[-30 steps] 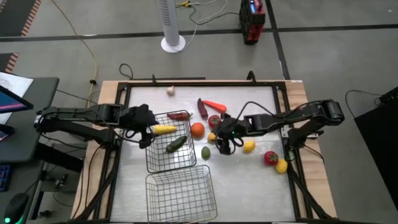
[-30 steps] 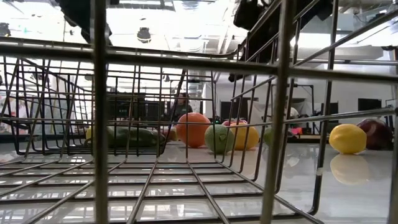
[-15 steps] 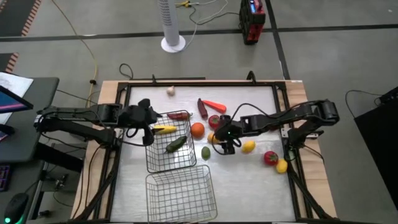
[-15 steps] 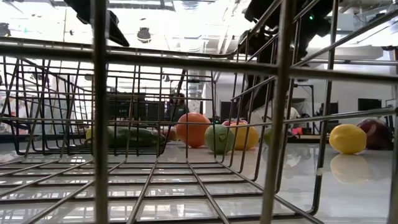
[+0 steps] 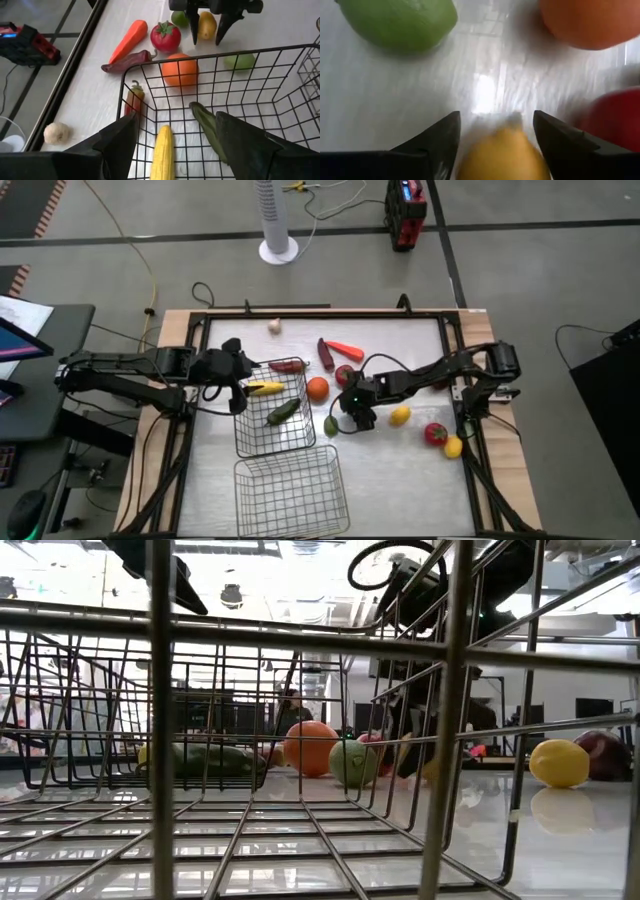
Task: Sort produce into baskets
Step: Put the left yellow lemon into the gold wire basket
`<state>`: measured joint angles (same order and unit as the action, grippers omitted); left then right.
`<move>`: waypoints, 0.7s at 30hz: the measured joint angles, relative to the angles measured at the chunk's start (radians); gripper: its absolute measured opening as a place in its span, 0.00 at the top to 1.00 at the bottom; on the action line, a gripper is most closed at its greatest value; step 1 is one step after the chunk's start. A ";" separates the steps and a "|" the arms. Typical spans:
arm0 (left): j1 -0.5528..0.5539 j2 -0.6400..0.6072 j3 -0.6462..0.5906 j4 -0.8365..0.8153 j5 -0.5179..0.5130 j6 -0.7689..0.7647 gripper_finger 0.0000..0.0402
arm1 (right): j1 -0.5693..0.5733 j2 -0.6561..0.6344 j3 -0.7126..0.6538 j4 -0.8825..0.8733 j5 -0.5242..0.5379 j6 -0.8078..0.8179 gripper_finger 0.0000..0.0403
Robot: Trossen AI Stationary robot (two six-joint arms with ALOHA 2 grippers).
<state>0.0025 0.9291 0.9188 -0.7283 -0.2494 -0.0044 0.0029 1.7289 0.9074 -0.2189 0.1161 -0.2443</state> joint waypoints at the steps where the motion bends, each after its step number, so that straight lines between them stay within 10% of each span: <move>1: 0.000 0.000 0.000 0.000 0.000 0.000 0.37 | 0.000 -0.002 0.000 -0.008 0.002 0.000 0.36; 15: 0.000 0.000 0.000 0.001 -0.002 0.000 0.37 | -0.023 -0.189 0.000 -0.025 0.012 0.030 0.51; 21: 0.000 0.000 0.000 0.011 -0.055 -0.008 0.37 | 0.029 -0.329 0.001 0.230 -0.174 0.119 0.47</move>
<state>0.0025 0.9291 0.9188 -0.7170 -0.3049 -0.0120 0.0321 1.3997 0.9085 0.0114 -0.0582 -0.1254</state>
